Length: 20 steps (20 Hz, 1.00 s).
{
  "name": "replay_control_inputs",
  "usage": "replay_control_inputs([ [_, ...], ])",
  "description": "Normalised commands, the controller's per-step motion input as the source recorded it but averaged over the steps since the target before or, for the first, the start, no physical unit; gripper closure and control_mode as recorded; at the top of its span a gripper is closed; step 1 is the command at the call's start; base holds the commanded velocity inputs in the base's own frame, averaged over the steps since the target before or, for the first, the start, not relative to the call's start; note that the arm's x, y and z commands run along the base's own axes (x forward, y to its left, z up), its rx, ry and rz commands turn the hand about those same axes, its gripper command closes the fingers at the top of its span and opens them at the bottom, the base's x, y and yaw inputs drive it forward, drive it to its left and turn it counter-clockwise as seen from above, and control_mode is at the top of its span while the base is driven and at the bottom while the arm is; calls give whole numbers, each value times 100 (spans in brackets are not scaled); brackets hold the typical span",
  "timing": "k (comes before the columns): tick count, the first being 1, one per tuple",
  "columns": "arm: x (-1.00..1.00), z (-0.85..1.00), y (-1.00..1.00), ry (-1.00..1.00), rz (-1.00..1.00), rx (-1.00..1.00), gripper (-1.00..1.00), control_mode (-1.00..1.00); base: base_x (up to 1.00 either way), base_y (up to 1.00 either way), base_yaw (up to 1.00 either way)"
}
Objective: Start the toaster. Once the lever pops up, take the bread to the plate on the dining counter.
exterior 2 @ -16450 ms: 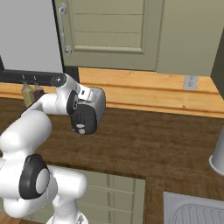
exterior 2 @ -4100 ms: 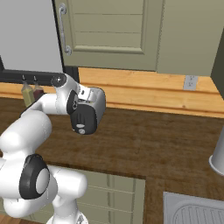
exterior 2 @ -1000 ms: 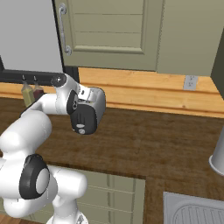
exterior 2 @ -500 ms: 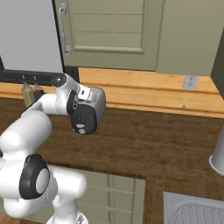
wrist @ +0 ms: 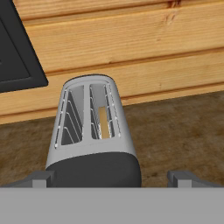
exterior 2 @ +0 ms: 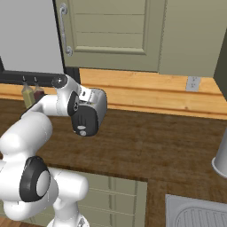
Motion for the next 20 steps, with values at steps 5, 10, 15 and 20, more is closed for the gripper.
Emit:
replay_control_inputs([
  [5, 0, 0, 0, 0, 0, 0, -100, -100, 0, 0, 0],
  [10, 0, 0, 0, 0, 0, 0, -100, -100, 0, 0, 0],
  [15, 0, 0, 0, 0, 0, 0, -100, -100, 0, 0, 0],
  [20, 0, 0, 0, 0, 0, 0, -100, -100, 0, 0, 0],
])
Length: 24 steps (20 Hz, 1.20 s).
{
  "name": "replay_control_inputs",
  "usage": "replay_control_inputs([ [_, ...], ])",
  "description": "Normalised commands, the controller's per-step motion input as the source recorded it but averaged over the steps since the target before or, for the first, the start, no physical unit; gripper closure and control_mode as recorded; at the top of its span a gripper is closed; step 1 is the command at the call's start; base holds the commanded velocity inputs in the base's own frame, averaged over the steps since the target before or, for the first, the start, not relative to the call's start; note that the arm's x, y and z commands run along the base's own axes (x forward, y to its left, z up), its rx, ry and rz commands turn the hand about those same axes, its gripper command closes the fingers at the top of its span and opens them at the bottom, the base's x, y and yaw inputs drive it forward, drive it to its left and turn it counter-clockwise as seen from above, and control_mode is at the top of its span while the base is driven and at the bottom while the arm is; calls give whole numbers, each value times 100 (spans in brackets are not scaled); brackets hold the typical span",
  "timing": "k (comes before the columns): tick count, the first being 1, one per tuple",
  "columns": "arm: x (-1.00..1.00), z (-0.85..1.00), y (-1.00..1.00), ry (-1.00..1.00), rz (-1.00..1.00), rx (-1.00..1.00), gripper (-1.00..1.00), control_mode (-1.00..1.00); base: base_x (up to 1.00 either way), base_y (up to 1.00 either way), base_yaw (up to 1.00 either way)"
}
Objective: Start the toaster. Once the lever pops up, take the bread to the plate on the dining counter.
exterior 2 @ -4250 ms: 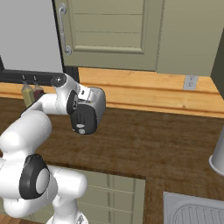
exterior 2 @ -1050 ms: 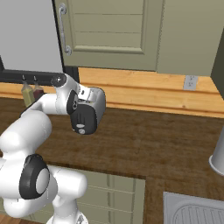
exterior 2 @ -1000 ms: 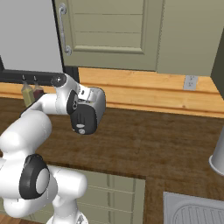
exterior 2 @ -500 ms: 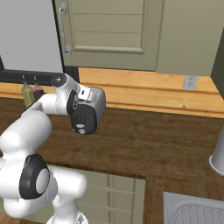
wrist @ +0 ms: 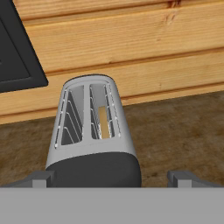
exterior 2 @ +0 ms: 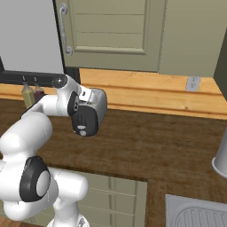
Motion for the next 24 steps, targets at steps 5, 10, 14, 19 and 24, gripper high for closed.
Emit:
replay_control_inputs([
  [5, 0, 0, 0, 0, 0, 0, -100, -100, 0, 0, 0],
  [10, 0, 0, 0, 0, 0, 0, -100, -100, 0, 0, 0],
  [14, 0, 0, 0, 0, 0, 0, -100, -100, 0, 0, 0],
  [19, 0, 0, 0, 0, 0, 0, -100, -100, 0, 0, 0],
  [24, 0, 0, 0, 0, 0, 0, -100, -100, 0, 0, 0],
])
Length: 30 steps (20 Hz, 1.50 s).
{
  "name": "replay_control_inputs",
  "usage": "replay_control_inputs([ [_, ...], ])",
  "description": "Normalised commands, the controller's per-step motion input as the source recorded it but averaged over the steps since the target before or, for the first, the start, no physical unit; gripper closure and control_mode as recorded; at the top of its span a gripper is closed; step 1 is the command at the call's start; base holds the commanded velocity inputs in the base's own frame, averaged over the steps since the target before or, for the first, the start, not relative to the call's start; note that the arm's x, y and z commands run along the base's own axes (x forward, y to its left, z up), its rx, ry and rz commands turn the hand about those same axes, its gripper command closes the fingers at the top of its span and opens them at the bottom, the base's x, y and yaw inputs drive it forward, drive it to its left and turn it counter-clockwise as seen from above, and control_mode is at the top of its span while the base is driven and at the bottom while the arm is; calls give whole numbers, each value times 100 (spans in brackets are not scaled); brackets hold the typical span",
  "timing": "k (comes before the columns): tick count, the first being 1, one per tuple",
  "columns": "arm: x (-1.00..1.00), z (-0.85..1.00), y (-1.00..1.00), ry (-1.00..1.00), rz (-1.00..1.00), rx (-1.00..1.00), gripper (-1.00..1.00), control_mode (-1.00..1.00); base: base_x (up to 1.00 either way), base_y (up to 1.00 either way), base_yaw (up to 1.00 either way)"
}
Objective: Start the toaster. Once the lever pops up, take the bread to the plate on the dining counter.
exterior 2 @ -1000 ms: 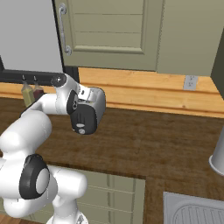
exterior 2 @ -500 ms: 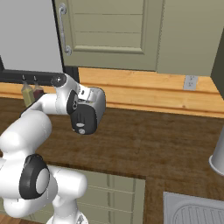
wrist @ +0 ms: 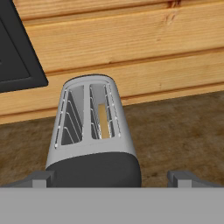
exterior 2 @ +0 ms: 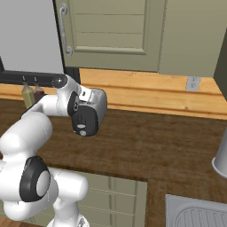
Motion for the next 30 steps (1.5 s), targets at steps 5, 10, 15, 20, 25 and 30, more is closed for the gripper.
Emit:
replay_control_inputs([
  [5, 0, 0, 0, 0, 0, 0, -100, -100, 0, 0, 0],
  [10, 0, 0, 0, 0, 0, 0, -100, -100, 0, 0, 0],
  [15, 0, 0, 0, 0, 0, 0, -100, -100, 0, 0, 0],
  [20, 0, 0, 0, 0, 0, 0, -100, -100, 0, 0, 0],
  [25, 0, 0, 0, 0, 0, 0, -100, -100, 0, 0, 0],
  [30, 0, 0, 0, 0, 0, 0, -100, -100, 0, 0, 0],
])
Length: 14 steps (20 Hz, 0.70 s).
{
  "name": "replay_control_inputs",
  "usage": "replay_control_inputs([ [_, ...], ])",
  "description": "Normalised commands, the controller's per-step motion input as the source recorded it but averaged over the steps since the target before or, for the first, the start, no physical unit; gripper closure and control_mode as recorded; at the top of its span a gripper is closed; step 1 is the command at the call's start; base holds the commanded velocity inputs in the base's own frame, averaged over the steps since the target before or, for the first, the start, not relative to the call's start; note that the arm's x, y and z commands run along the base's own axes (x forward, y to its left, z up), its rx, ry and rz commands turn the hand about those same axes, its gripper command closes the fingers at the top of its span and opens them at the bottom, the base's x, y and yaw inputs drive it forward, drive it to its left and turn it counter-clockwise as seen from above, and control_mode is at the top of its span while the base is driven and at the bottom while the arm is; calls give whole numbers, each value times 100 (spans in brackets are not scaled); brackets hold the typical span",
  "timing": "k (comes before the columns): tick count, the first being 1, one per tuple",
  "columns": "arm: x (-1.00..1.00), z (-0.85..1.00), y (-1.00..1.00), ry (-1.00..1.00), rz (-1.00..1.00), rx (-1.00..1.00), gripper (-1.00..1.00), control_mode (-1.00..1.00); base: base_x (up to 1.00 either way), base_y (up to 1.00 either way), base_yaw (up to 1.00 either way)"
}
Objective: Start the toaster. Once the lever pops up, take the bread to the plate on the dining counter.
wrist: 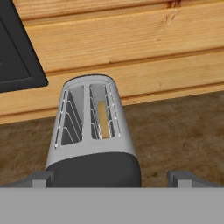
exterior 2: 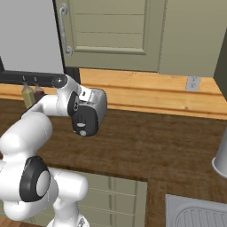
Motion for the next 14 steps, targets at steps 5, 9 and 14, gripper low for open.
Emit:
replay_control_inputs([
  [5, -6, 0, 2, 0, 1, -1, -100, -100, 0, 0, 0],
  [9, 1, 0, 4, 5, 16, -1, -100, -100, 0, 0, 0],
  [14, 1, 0, 6, 0, 2, -1, -100, -100, 0, 0, 0],
])
